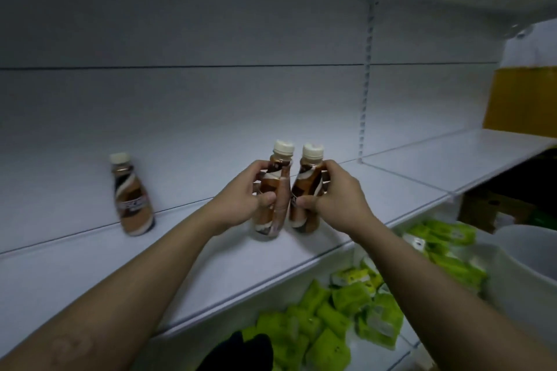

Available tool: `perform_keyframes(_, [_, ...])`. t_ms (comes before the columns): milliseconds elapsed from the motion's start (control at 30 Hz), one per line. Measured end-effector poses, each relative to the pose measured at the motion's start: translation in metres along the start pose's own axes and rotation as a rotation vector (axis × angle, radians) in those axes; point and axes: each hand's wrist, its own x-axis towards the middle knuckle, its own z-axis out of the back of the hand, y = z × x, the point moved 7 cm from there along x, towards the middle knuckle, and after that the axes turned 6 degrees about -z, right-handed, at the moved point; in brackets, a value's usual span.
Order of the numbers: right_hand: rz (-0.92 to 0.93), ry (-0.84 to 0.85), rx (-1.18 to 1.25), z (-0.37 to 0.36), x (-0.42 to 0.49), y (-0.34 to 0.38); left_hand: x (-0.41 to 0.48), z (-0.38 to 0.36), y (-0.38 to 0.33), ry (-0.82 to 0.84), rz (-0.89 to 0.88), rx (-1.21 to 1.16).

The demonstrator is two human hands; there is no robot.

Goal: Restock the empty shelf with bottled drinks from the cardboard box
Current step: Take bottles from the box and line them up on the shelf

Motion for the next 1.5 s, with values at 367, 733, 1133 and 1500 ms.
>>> perform_keyframes(367, [0.076,0.252,0.145,-0.145,0.025,0.054,-0.042,0.112,0.077,-0.214,0.218,-0.013])
perform_keyframes(733, [0.075,0.354,-0.074,-0.175,0.027,0.056,0.003,0.169,0.043,-0.301,0.05,0.504])
perform_keyframes(1133, [0.007,0.222,-0.073,-0.245,0.064,0.074,0.006,0.214,0.054,-0.284,0.037,1.088])
perform_keyframes(1500, [0.049,0.19,-0.066,-0.248,0.059,0.056,0.01,0.214,0.063,-0.231,0.038,1.163])
